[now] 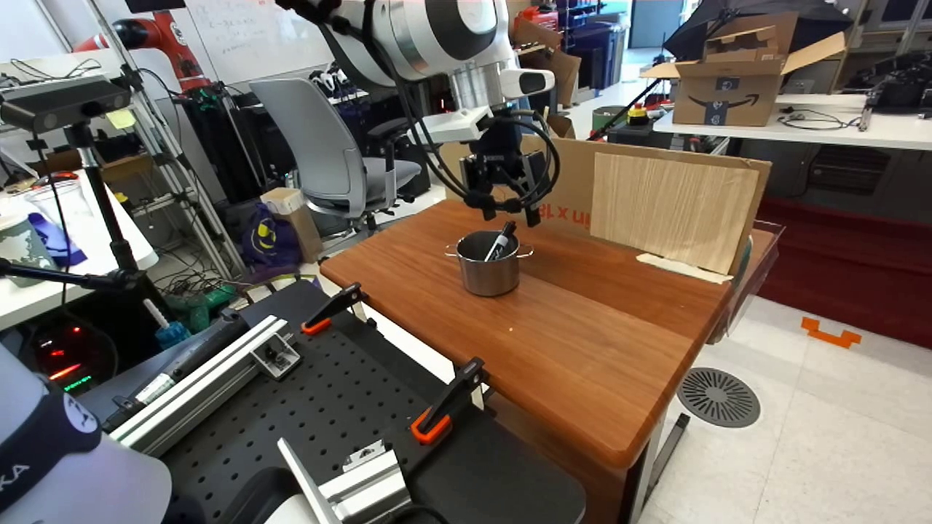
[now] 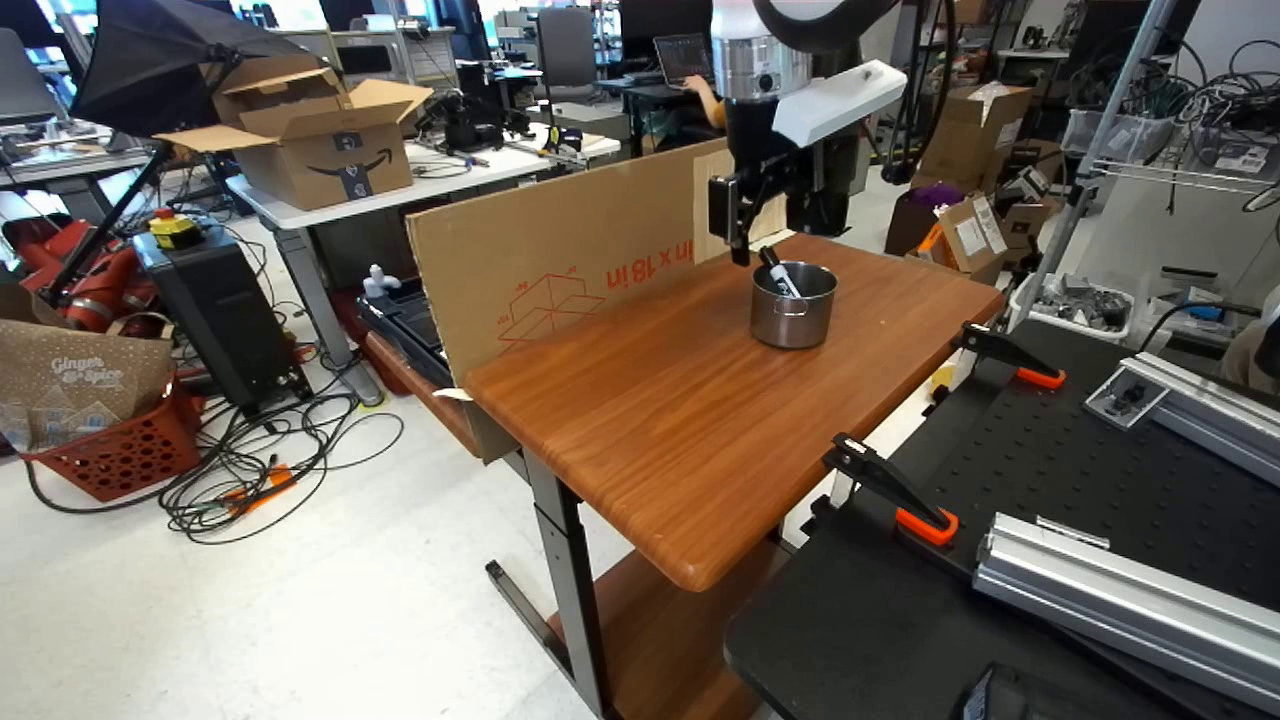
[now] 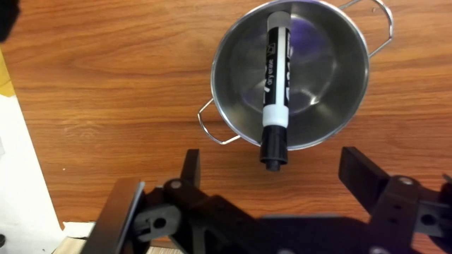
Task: Move marker from the silver bowl to the table
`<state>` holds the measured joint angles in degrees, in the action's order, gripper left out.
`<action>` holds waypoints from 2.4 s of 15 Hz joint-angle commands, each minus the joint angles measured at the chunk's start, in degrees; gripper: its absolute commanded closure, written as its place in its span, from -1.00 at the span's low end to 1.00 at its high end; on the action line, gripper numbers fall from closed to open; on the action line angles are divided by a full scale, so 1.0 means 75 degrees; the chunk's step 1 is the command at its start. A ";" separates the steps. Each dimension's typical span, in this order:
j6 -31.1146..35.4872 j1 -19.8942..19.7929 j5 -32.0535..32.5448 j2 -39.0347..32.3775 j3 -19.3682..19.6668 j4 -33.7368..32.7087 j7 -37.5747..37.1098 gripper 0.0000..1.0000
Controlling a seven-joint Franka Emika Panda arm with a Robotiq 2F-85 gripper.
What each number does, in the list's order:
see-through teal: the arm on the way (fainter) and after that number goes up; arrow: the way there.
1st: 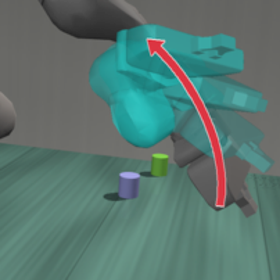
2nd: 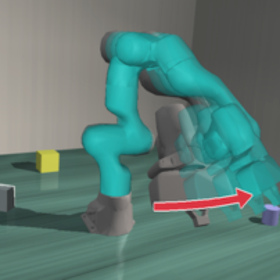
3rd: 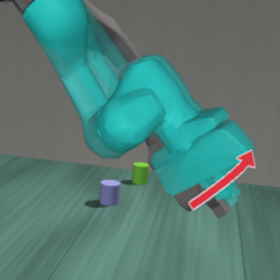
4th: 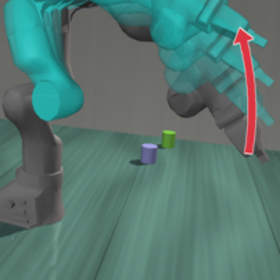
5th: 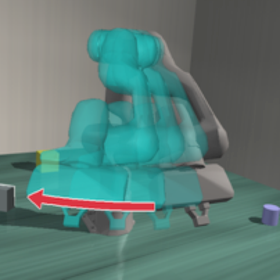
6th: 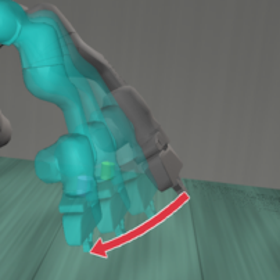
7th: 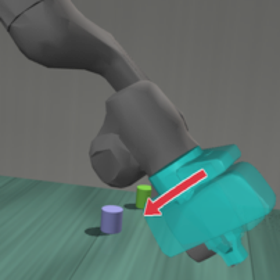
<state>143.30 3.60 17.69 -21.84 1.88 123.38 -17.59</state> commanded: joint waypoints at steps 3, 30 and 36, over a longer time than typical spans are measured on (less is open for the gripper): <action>0.0152 0.0274 -0.0001 -0.0348 0.0284 -0.0307 -0.0270 -0.31; 0.0269 0.0451 -0.0053 -0.0235 0.0511 -0.0058 -0.0427 -1.00; 0.0577 0.0445 -0.0073 -0.0125 0.0520 0.0264 -0.0430 -0.79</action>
<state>145.17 6.49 17.68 -24.33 5.17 123.23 -20.96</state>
